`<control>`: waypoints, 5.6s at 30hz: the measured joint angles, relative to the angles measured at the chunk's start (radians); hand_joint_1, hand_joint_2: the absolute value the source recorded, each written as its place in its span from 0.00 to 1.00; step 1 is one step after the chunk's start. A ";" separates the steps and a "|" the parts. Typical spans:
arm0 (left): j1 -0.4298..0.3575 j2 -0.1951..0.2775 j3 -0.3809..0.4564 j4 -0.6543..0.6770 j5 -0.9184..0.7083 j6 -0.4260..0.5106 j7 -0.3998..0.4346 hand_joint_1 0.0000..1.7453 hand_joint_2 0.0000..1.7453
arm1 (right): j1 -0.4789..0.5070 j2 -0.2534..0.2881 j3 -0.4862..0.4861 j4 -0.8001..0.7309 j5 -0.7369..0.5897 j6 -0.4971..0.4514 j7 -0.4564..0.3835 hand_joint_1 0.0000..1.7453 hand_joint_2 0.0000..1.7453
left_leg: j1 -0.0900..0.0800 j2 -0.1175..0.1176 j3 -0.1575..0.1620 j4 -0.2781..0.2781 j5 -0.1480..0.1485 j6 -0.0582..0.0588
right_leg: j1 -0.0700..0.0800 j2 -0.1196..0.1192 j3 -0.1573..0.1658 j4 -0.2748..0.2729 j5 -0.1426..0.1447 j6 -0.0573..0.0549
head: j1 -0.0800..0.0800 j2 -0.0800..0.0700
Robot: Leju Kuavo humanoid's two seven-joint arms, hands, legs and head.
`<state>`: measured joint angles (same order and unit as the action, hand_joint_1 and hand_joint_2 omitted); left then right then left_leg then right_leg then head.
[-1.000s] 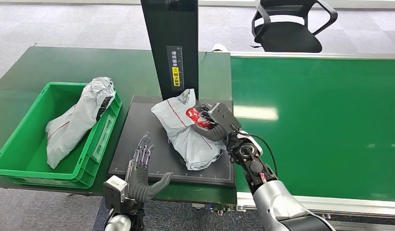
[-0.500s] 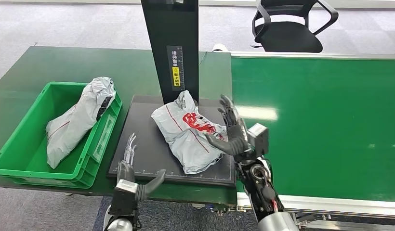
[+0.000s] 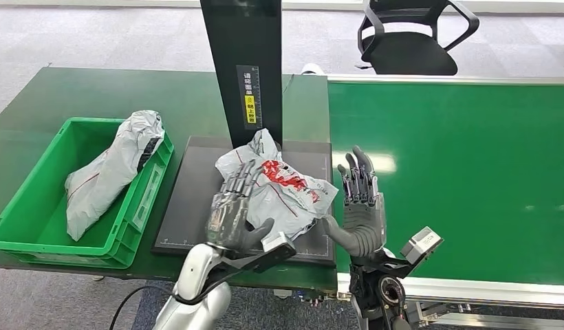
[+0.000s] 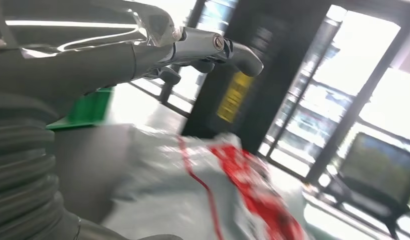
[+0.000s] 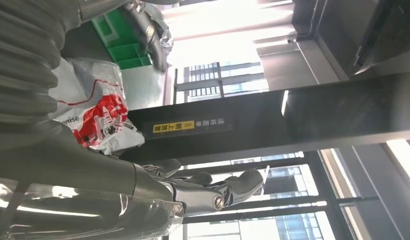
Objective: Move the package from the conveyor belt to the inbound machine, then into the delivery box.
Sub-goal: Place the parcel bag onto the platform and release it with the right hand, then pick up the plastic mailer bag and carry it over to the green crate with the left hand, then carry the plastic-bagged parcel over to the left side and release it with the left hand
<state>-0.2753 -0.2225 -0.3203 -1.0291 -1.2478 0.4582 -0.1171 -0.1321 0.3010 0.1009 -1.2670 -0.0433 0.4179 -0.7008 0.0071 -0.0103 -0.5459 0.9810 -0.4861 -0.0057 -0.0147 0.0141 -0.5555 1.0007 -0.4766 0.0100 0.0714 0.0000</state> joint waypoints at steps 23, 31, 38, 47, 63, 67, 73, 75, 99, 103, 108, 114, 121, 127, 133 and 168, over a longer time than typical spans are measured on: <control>-0.387 -0.054 -0.355 0.581 0.237 -0.357 0.046 0.84 1.00 | 0.054 0.028 -0.084 -0.103 -0.016 0.043 0.001 0.00 1.00 | 0.000 0.002 -0.001 0.000 0.000 0.000 | 0.000 0.003 -0.001 0.000 0.001 0.000 | 0.000 0.000; -0.409 -0.054 -0.392 0.610 0.253 -0.366 0.047 0.86 1.00 | 0.071 0.029 -0.089 -0.126 -0.016 0.043 0.001 0.00 1.00 | 0.000 0.002 -0.001 0.000 0.000 0.000 | 0.000 0.003 -0.001 0.000 0.001 0.000 | 0.000 0.000; -0.425 -0.054 -0.396 0.631 0.270 -0.370 0.048 0.99 1.00 | 0.089 0.031 -0.090 -0.151 -0.015 0.052 0.001 0.00 1.00 | 0.000 0.003 -0.001 0.000 0.000 0.000 | 0.000 0.003 -0.001 0.000 0.001 0.000 | 0.000 0.000; -0.424 -0.054 -0.378 0.644 0.298 -0.179 0.008 1.00 1.00 | 0.103 0.034 -0.081 -0.172 -0.011 0.042 0.001 0.00 1.00 | 0.000 0.002 -0.001 0.000 0.000 0.000 | 0.000 0.003 -0.001 0.000 0.001 0.000 | -0.001 0.000; -0.421 -0.054 -0.274 0.585 0.443 0.044 -0.185 0.00 1.00 | 0.124 0.034 -0.071 -0.174 -0.010 0.002 0.001 0.00 1.00 | 0.000 0.002 -0.001 0.000 0.000 0.000 | 0.000 0.003 -0.001 0.000 0.001 0.000 | -0.001 0.000; -0.421 -0.054 -0.238 0.558 0.451 0.042 -0.189 0.00 1.00 | 0.128 0.033 -0.070 -0.174 -0.010 0.000 0.001 0.00 1.00 | 0.000 0.002 -0.001 0.000 0.000 0.000 | 0.000 0.003 -0.001 0.000 0.001 0.000 | 0.000 0.000; -0.421 -0.054 -0.219 0.543 0.451 0.042 -0.189 0.00 1.00 | 0.131 0.032 -0.070 -0.174 -0.010 0.000 0.001 0.00 1.00 | 0.000 0.002 -0.001 0.000 0.000 0.000 | 0.000 0.003 -0.001 0.000 0.001 0.000 | 0.000 0.000; -0.421 -0.054 -0.215 0.541 0.451 0.042 -0.189 0.00 1.00 | 0.131 0.032 -0.070 -0.174 -0.010 0.000 0.001 0.00 1.00 | 0.000 0.002 -0.001 0.000 0.000 0.000 | 0.000 0.003 -0.001 0.000 0.001 0.000 | 0.000 0.000; -0.443 -0.008 -0.113 0.678 0.360 -0.327 0.177 0.00 1.00 | 0.122 0.031 -0.047 -0.174 -0.023 0.008 0.004 0.00 1.00 | 0.001 0.001 -0.001 -0.001 0.000 0.000 | 0.001 0.002 0.001 0.000 0.001 0.000 | -0.001 0.000; -0.461 0.000 -0.104 0.700 0.352 -0.363 0.209 0.00 1.00 | 0.116 0.030 -0.039 -0.176 -0.030 0.008 0.009 0.00 1.00 | 0.001 0.002 0.004 -0.001 0.000 0.000 | 0.001 0.003 0.006 0.000 0.000 0.000 | -0.001 0.000; -0.473 0.005 -0.096 0.716 0.336 -0.399 0.231 0.58 1.00 | 0.109 0.029 -0.031 -0.176 -0.035 0.003 0.011 0.00 1.00 | 0.001 0.002 0.010 -0.002 -0.001 -0.001 | 0.001 0.003 0.013 0.000 0.000 -0.001 | -0.001 0.000; -0.475 0.007 -0.085 0.722 0.319 -0.380 0.209 0.98 1.00 | 0.104 0.029 -0.021 -0.177 -0.040 -0.010 0.020 0.00 1.00 | 0.001 0.001 0.012 -0.002 0.000 -0.001 | 0.002 0.002 0.015 0.000 0.000 -0.001 | 0.000 0.000; -0.454 0.004 -0.048 0.722 0.317 -0.215 0.068 1.00 1.00 | 0.105 0.030 -0.018 -0.180 -0.041 -0.015 0.025 0.00 1.00 | 0.001 0.000 0.010 -0.001 0.001 -0.002 | 0.002 0.002 0.012 0.000 0.001 -0.001 | -0.001 0.000; -0.451 -0.002 -0.024 0.722 0.326 -0.171 0.017 0.99 1.00 | 0.108 0.030 -0.012 -0.186 -0.038 -0.017 0.029 0.00 1.00 | 0.001 0.000 0.008 -0.001 0.001 -0.002 | 0.002 0.002 0.009 0.000 0.000 -0.001 | -0.001 0.000; -0.413 -0.037 0.051 0.699 0.460 -0.016 -0.309 1.00 1.00 | 0.125 0.030 -0.011 -0.195 -0.029 -0.033 0.030 0.00 1.00 | 0.001 0.000 0.002 -0.001 0.001 -0.002 | 0.001 0.001 0.003 0.000 0.001 -0.001 | -0.001 0.000; -0.094 0.115 0.426 -0.551 1.374 -0.175 -0.553 0.82 1.00 | 0.218 0.009 -0.026 -0.207 -0.023 -0.081 0.002 0.00 1.00 | 0.002 0.000 -0.005 -0.001 0.002 -0.002 | 0.002 0.002 -0.004 0.001 0.001 -0.001 | 0.000 0.000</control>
<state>-0.3691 -0.1076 0.1055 -1.5802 0.1264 0.2834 -0.6700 0.0856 0.3101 0.0750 -1.4735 -0.0659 0.3368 -0.6983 0.0093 -0.0099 -0.5512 0.9801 -0.4843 -0.0078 -0.0127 0.0160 -0.5596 1.0013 -0.4758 0.0090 0.0710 0.0000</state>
